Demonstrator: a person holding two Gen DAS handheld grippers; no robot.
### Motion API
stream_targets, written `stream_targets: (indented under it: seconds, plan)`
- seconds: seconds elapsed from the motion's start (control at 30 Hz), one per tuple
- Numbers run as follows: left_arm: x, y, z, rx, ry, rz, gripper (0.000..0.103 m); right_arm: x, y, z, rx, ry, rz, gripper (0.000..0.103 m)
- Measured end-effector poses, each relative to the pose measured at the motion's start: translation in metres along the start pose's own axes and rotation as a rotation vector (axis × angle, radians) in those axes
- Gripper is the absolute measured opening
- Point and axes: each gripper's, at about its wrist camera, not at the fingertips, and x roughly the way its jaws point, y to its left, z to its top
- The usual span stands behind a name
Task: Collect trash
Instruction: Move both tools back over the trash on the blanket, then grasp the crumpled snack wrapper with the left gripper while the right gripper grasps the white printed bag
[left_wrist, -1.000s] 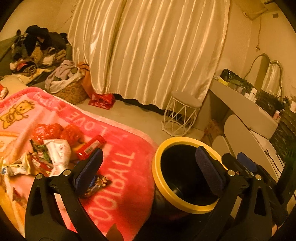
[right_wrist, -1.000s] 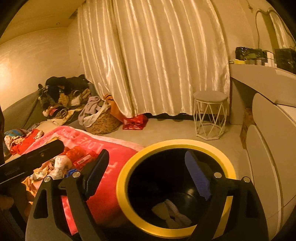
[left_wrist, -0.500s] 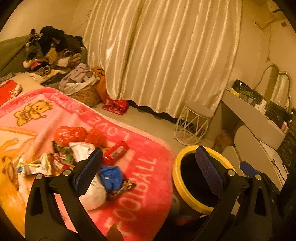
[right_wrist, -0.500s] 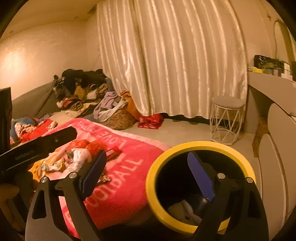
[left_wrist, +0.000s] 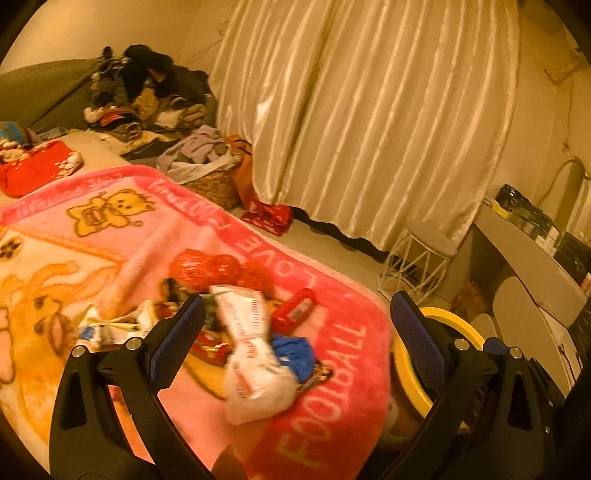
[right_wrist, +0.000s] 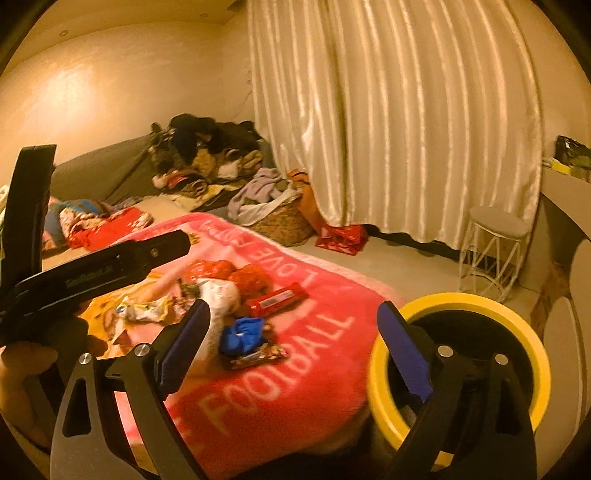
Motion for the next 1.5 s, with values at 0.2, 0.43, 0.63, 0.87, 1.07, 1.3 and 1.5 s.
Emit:
stream_targets:
  seconds: [0.2, 0.43, 0.63, 0.87, 1.07, 1.3, 1.5]
  plan:
    - [-0.009, 0.039, 0.001, -0.052, -0.009, 0.07, 0.092, 0.014, 0.026, 0.0, -0.039, 0.034, 0.042, 0.089]
    - [-0.016, 0.079, -0.001, -0.112, -0.007, 0.145, 0.092, 0.035, 0.049, 0.001, -0.064, 0.079, 0.082, 0.09]
    - [-0.021, 0.106, -0.008, -0.146, 0.001, 0.19, 0.092, 0.053, 0.066, -0.004, -0.08, 0.128, 0.107, 0.09]
    - [-0.014, 0.135, -0.016, -0.194, 0.027, 0.224, 0.092, 0.072, 0.082, -0.007, -0.103, 0.165, 0.119, 0.089]
    - [0.001, 0.167, -0.028, -0.28, 0.073, 0.25, 0.092, 0.092, 0.09, -0.012, -0.105, 0.221, 0.12, 0.083]
    - [0.021, 0.187, -0.036, -0.349, 0.116, 0.228, 0.09, 0.107, 0.089, -0.02, -0.077, 0.272, 0.114, 0.074]
    - [0.036, 0.192, -0.04, -0.386, 0.148, 0.194, 0.066, 0.113, 0.083, -0.023, -0.049, 0.305, 0.13, 0.052]
